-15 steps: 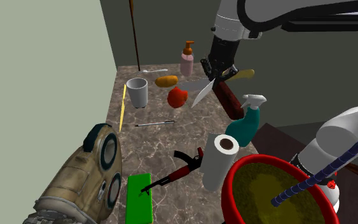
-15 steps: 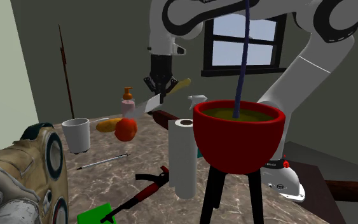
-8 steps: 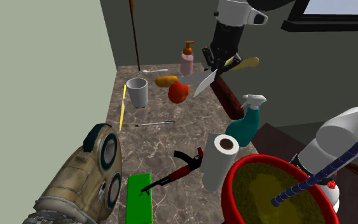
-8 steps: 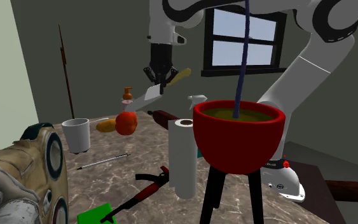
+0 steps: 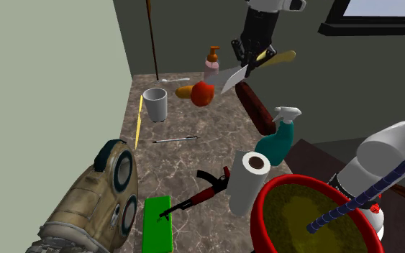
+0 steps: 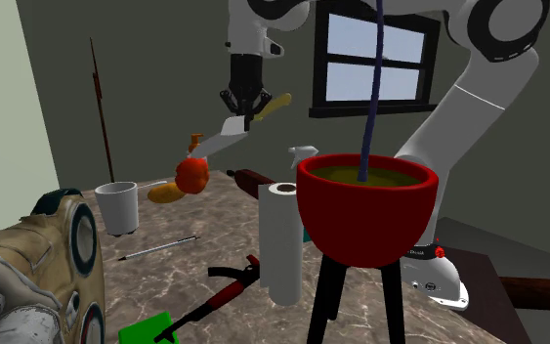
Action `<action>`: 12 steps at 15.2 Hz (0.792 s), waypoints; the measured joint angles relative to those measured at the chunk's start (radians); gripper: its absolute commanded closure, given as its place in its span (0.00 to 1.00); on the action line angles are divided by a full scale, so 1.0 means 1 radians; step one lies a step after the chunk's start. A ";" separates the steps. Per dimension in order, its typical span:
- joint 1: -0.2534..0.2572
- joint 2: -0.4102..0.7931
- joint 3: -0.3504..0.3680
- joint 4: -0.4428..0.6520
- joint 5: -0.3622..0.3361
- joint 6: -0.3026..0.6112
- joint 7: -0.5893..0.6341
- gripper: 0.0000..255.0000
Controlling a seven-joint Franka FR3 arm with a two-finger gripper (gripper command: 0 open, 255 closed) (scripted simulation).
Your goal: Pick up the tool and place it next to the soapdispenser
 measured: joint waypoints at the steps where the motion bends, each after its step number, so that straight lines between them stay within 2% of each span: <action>1: -0.010 0.019 -0.006 0.008 -0.010 0.007 -0.012 1.00; 8: -0.079 0.145 -0.075 0.088 -0.083 0.029 -0.123 1.00; 12: -0.116 0.237 -0.105 0.174 -0.126 0.024 -0.174 1.00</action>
